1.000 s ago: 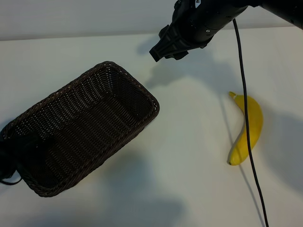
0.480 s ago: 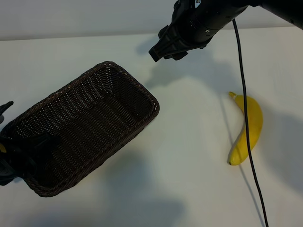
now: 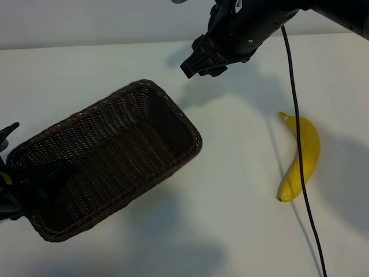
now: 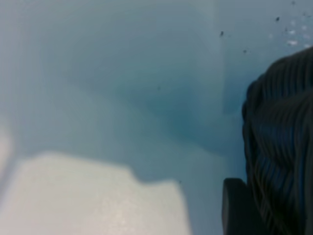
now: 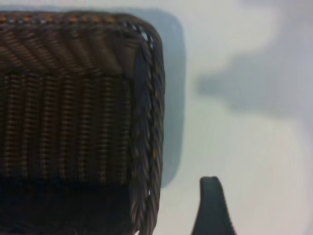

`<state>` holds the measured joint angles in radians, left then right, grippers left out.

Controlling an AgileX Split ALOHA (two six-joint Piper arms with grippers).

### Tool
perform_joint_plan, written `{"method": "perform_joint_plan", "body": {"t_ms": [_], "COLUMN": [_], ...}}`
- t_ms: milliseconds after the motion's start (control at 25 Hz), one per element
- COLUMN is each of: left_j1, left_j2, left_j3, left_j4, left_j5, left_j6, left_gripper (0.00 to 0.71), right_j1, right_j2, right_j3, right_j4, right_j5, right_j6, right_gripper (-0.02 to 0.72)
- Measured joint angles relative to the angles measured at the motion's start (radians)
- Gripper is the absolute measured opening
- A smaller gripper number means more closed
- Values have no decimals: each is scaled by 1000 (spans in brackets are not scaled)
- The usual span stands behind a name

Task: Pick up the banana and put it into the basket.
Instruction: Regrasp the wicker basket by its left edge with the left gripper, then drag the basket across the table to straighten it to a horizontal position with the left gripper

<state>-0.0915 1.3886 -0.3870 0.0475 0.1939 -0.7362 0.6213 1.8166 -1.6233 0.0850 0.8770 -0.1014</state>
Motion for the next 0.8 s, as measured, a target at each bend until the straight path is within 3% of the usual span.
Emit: {"method": "perform_joint_plan", "body": {"t_ms": [320,560,600,680,800], "left_j1": [0,0,0,0,0], "left_j2": [0,0,0,0,0], "left_j3": [0,-13,-29,-74,-173], "left_j4": [-1,-68,-85,-144,-228], "left_j5": [-7,5,33,89,150], "left_j6": [39,178,226,318,459], "left_gripper": [333,333,321,189,165], "right_j1": [0,0,1,1,1], "right_j2": [1,1,1,1,1], "right_j3": [0,0,0,0,0], "right_j4": [0,0,0,0,0], "right_j5": [0,0,0,0,0], "right_j6": [0,0,0,0,0], "right_gripper": [508,508,508,508,508]}}
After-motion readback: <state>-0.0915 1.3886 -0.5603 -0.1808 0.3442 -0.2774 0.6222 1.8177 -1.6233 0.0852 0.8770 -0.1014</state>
